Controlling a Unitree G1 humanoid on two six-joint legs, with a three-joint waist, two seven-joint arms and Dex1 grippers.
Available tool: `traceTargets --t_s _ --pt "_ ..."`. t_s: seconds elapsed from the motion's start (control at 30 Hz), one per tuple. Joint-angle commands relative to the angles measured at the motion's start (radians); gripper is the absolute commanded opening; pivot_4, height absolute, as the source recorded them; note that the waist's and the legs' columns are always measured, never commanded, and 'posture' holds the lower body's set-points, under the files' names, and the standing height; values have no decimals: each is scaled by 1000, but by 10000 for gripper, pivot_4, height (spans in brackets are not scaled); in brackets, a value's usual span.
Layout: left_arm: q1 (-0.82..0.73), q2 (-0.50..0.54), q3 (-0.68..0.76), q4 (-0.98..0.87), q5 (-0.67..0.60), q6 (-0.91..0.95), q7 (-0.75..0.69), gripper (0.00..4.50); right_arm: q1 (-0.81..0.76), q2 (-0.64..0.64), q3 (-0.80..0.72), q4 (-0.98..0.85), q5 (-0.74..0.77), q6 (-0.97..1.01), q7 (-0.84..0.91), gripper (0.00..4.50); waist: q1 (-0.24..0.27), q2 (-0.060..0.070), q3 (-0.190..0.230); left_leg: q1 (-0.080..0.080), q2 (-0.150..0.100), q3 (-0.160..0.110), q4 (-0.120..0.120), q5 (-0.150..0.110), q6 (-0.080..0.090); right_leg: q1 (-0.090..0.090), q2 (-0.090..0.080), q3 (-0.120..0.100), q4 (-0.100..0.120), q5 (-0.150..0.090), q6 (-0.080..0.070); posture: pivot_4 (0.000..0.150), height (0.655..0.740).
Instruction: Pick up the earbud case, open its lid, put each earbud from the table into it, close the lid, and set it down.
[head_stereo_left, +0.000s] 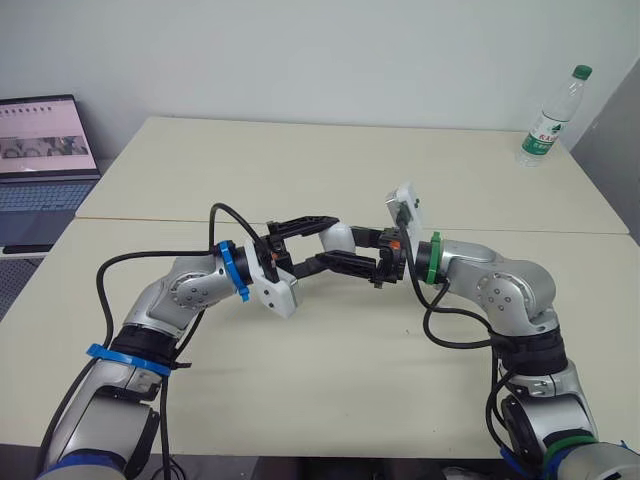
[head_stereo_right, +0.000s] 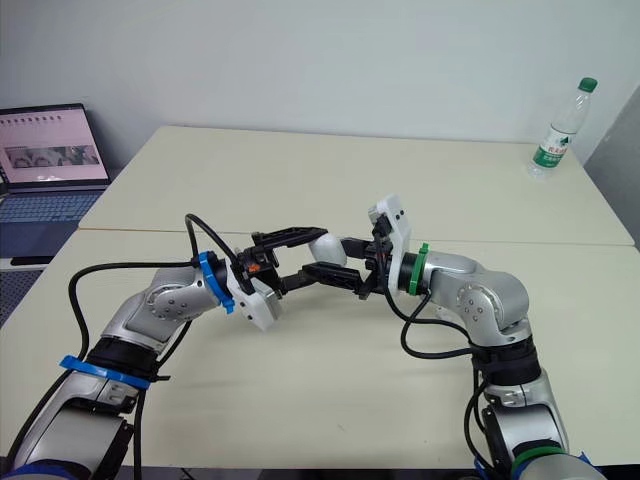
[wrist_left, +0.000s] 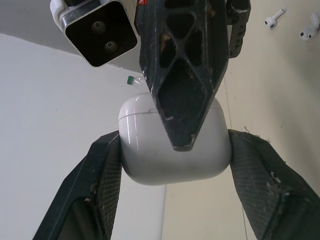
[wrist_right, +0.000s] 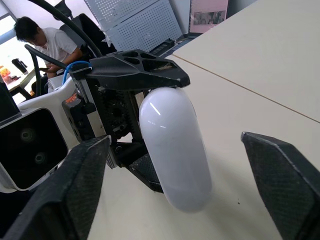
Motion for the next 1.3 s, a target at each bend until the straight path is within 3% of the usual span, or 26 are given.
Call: traceTargets --t_s 0.03,0.23,0.27,0.47,0.63,0.67,0.77,0.9,0.97,1.07,1.17,1.3 --pt "-24 -6 21 -12 -8 -20 24 28139 -23 1 -6 -6 -8 -35 -2 32404 0 0 0 0 0 0 0 0 0 0 0 0 0 0 0 1500 7400" --pt "-24 -11 22 -14 4 -22 33 28139 -24 -13 5 1 -17 -48 18 11605 0 0 0 0 0 0 0 0 0 0 0 0 0 0 0 1500 7400" --pt "-24 -13 23 -14 8 -21 36 28139 -21 -17 9 -1 -18 -51 25 10053 0 0 0 0 0 0 0 0 0 0 0 0 0 0 0 1500 7400" --pt "-17 -14 22 -25 8 -23 39 28139 -20 -20 8 3 -18 -58 38 10022 0 0 0 0 0 0 0 0 0 0 0 0 0 0 0 1500 7400" --pt "9 15 -27 -75 -167 37 -86 43743 -34 -16 3 32 -45 -79 16 9678 0 0 0 0 0 0 0 0 0 0 0 0 0 0 0 1500 7400" --pt "14 28 -32 -101 -223 79 -126 44437 -36 -14 2 39 -53 -87 7 9678 0 0 0 0 0 0 0 0 0 0 0 0 0 0 0 1500 7400" --pt "28 73 -42 -199 -411 248 -267 44437 -38 -16 9 60 -90 -118 -16 9678 -3 0 0 0 0 0 0 0 0 0 0 0 0 0 0 1500 7400" --pt "-25 176 -2 -354 -730 813 -477 44437 -9 -97 132 89 -275 -287 22 9678 -4 0 0 0 0 0 0 0 0 0 2 0 0 0 0 1500 7400" --pt "-91 214 1 -360 -800 1034 -559 44437 -3 -115 173 94 -319 -337 44 9678 -4 0 0 0 0 0 1 0 0 0 3 -1 0 0 0 1500 7400" --pt "-167 237 -9 -331 -835 1187 -706 44437 -5 -114 218 97 -368 -393 65 9678 -4 0 0 0 1 0 1 0 0 0 11 -1 0 -1 1 1500 7400" --pt "-232 222 -39 -277 -797 1242 -824 38358 -16 -99 246 86 -395 -408 77 9678 -5 0 0 0 1 1 1 0 0 0 12 0 0 -1 1 1500 7400" --pt "-271 203 -84 -217 -682 1234 -903 25917 -36 -88 271 69 -424 -406 92 9678 -3 0 0 0 2 1 1 0 0 -2 13 0 0 -1 0 1500 7400"
